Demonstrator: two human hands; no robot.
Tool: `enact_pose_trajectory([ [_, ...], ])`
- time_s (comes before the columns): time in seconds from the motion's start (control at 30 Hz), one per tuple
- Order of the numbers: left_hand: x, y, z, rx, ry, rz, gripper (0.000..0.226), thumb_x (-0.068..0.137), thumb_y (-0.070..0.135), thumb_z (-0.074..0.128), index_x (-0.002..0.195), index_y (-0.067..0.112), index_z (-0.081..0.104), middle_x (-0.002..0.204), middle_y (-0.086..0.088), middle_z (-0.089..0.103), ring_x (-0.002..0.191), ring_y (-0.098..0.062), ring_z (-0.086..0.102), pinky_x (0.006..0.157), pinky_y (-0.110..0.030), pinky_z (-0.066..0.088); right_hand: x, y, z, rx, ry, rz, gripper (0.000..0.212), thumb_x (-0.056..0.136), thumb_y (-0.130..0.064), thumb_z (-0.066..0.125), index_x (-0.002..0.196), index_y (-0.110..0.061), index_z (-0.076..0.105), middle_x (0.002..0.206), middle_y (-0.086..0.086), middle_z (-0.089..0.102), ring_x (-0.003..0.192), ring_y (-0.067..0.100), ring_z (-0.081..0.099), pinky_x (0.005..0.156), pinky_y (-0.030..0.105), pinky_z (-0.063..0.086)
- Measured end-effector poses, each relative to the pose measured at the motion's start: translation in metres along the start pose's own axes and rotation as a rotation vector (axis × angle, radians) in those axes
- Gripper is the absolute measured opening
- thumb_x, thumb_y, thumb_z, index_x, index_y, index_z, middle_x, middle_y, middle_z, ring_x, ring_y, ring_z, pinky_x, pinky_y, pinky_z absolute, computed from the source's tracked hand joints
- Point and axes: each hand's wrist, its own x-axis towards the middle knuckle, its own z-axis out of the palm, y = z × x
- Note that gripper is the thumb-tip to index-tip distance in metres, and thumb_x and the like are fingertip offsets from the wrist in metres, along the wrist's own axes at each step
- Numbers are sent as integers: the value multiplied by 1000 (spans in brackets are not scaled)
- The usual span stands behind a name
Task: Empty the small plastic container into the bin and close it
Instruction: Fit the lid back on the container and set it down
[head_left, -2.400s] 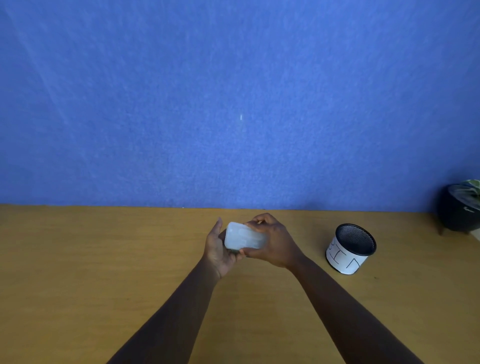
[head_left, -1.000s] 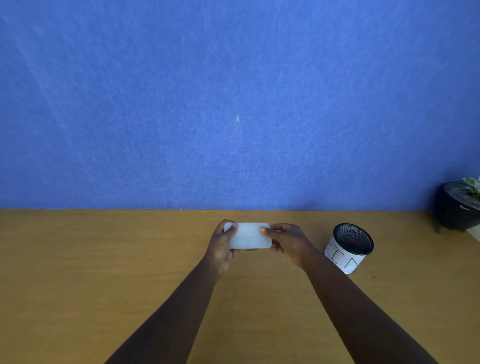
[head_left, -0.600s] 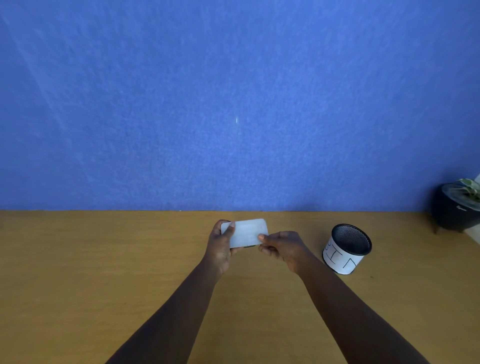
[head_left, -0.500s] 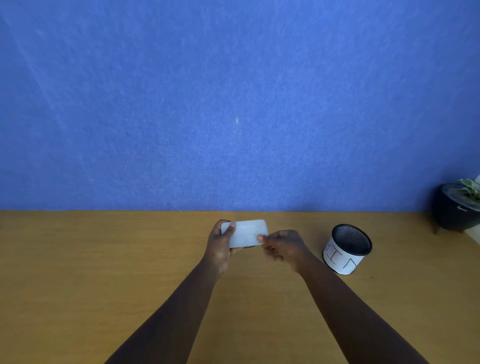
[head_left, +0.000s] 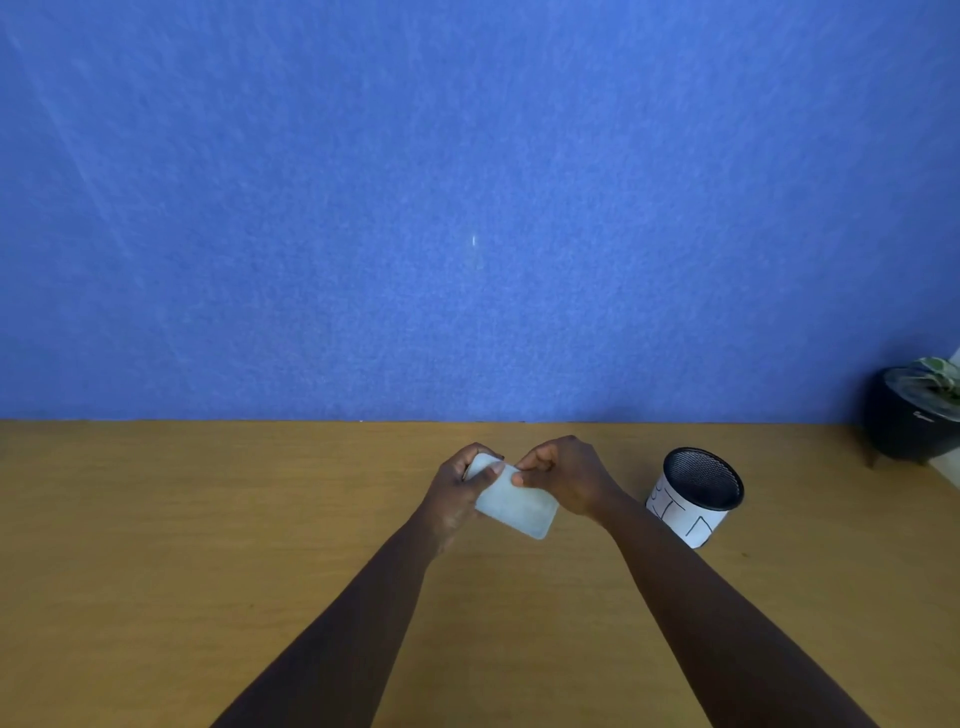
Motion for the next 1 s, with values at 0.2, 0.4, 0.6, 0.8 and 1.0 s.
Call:
enact_pose_trajectory([
  [0.2,1,4,-1,-236,199,-6,13,86,10,64,94,19,57,94,0,58,82,-12,60,50,-19,53,-3,7,3,356,62,127,21,77,-14,72,92,0,70,90,13,69,78,19,61,66,25,47],
  [0.4,-4,2,0,-229,163,-190,15,83,17,69,72,7,63,72,-4,71,59,-13,72,46,-23,56,-9,6,9,652,109,219,27,82,-8,66,101,10,64,97,21,65,71,20,61,58,27,49],
  [0.6,-1,2,2,-135,204,-102,27,84,9,67,58,8,60,56,-1,67,44,-7,66,45,-21,55,-8,9,13,672,125,238,24,81,-11,67,97,7,65,91,17,66,65,14,62,53,23,50],
  [0.8,-3,7,4,-93,205,-121,25,85,18,66,62,10,60,61,-2,67,47,-6,67,46,-23,55,-6,9,17,719,192,252,22,80,-8,68,94,8,66,98,25,67,68,19,62,59,29,51],
  [1.0,-7,8,-1,-93,36,-243,8,80,17,72,78,11,67,66,3,74,59,-9,72,51,-23,57,-8,10,16,764,215,280,17,81,-9,68,89,5,67,101,25,68,68,20,63,55,27,53],
])
